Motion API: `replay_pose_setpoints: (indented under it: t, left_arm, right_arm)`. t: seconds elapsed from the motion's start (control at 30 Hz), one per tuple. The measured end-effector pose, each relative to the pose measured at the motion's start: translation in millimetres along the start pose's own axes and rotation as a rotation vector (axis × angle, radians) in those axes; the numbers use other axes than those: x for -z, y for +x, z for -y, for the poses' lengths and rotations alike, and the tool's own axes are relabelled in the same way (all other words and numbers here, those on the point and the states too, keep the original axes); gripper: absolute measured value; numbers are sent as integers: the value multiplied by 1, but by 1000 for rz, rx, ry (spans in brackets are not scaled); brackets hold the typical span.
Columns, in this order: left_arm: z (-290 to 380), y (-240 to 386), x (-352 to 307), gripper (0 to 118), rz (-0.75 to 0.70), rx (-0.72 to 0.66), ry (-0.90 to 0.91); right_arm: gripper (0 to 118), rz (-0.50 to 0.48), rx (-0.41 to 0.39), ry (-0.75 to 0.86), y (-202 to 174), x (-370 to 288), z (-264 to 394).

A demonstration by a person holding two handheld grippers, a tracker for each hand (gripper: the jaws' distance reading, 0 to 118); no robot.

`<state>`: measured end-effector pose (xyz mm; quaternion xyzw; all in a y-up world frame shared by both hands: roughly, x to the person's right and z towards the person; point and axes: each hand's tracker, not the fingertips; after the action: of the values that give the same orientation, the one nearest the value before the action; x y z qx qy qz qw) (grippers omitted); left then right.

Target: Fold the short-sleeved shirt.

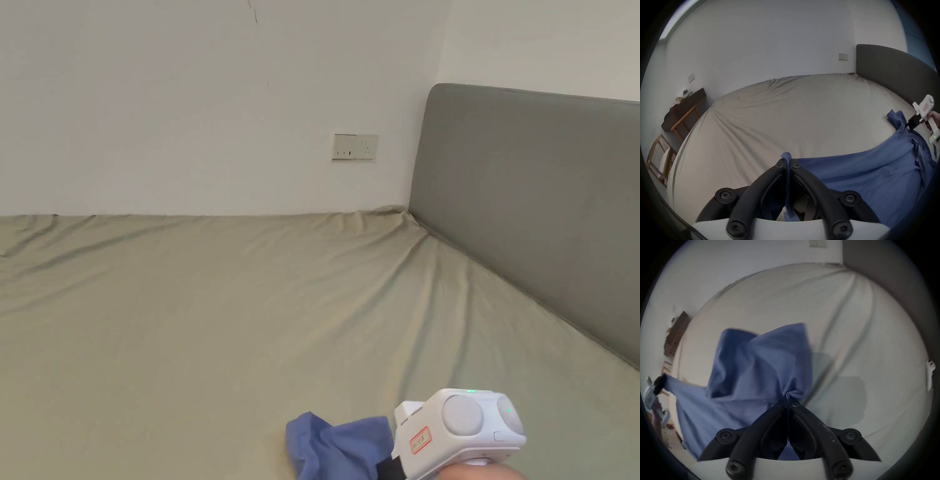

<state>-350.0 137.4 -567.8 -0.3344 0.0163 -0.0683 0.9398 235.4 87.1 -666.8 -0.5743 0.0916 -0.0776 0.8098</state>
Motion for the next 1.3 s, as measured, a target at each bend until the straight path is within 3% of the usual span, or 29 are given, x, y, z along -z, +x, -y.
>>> replay_pose_setpoints:
  t: [0.07,0.13,0.23,0.43,0.63,0.87,1.13,1.3]
  left_arm:
    - [4,-6,-6,2,-1,-63,-17]
    - [1,-14,-22,2,12,-95,12]
    - [-16,-21,-55,2,10,-100,70]
    - [-63,-34,-131,2,11,-118,228]
    - [-113,-54,-188,2,23,-171,363]
    - [-183,-61,-229,2,-22,-178,461]
    - [-276,-76,-231,2,-89,-231,540]
    - [-323,-92,-213,2,-136,-224,584]
  right_arm:
    - [3,26,-26,93,-4,-12,10]
    - [3,97,-3,283,-9,-43,14]
    - [3,25,25,432,-4,-101,8]
    - [3,41,-29,643,-27,-229,19]
    - [3,57,-52,769,-54,-316,10]
    - [3,124,-88,912,-89,-394,-53]
    - [3,180,-129,1035,-137,-453,-134]
    - [3,197,-99,1093,-155,-465,-183]
